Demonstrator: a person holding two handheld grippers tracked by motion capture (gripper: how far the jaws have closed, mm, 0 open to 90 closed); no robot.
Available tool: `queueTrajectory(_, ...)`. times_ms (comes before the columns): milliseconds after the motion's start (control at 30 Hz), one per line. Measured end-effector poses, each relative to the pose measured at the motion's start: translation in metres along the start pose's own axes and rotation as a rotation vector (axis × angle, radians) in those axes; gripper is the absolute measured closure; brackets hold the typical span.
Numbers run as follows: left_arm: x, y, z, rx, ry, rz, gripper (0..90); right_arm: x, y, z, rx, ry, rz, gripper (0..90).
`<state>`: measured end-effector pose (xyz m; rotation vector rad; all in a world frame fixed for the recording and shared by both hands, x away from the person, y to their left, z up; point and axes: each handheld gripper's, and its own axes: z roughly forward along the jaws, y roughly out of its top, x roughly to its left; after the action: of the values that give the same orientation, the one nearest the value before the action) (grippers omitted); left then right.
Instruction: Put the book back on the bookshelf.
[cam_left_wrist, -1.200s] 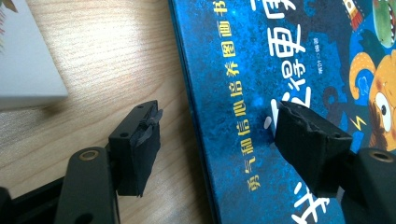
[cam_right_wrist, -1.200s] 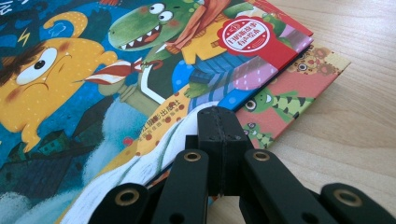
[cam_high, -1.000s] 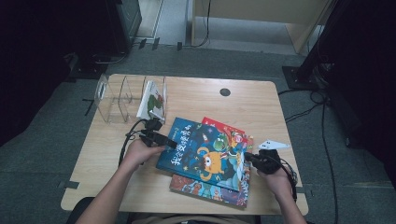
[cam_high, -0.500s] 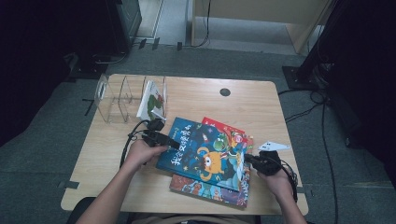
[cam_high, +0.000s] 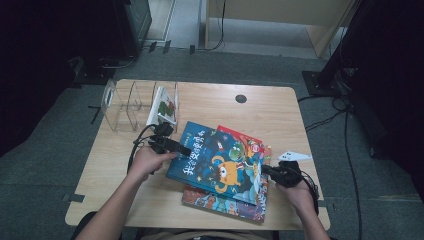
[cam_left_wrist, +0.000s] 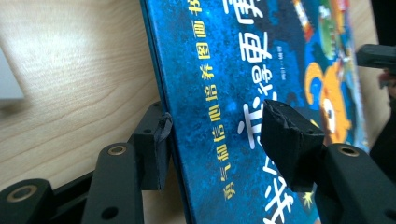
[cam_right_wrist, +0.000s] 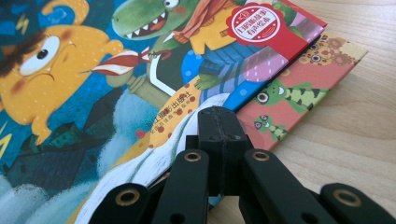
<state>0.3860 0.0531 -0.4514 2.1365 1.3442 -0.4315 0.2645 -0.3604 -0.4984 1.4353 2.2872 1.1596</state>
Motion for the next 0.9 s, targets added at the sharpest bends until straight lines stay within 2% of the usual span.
queueTrajectory(167,-0.014,0.011,-0.031,-0.01,-0.041,0.008,49.1,0.002,0.002,0.003,0.0,0.018,-0.006,90.0)
queueTrajectory(267,-0.024,0.019,-0.047,0.002,-0.021,0.027,52.0,0.005,0.003,0.007,-0.006,0.037,-0.017,90.0)
queueTrajectory(367,-0.031,0.027,-0.06,0.005,-0.037,0.022,55.8,0.008,0.006,0.011,-0.007,0.051,-0.035,90.0)
queueTrajectory(500,-0.041,0.039,-0.072,0.033,-0.029,0.025,57.1,0.01,0.008,0.016,-0.011,0.071,-0.042,90.0)
queueTrajectory(700,-0.059,0.054,-0.089,0.043,-0.061,0.036,58.4,0.013,0.012,0.022,-0.01,0.092,-0.05,90.0)
queueTrajectory(900,-0.091,0.071,-0.102,0.058,-0.022,0.092,59.6,0.017,0.017,0.029,-0.007,0.107,-0.083,90.0)
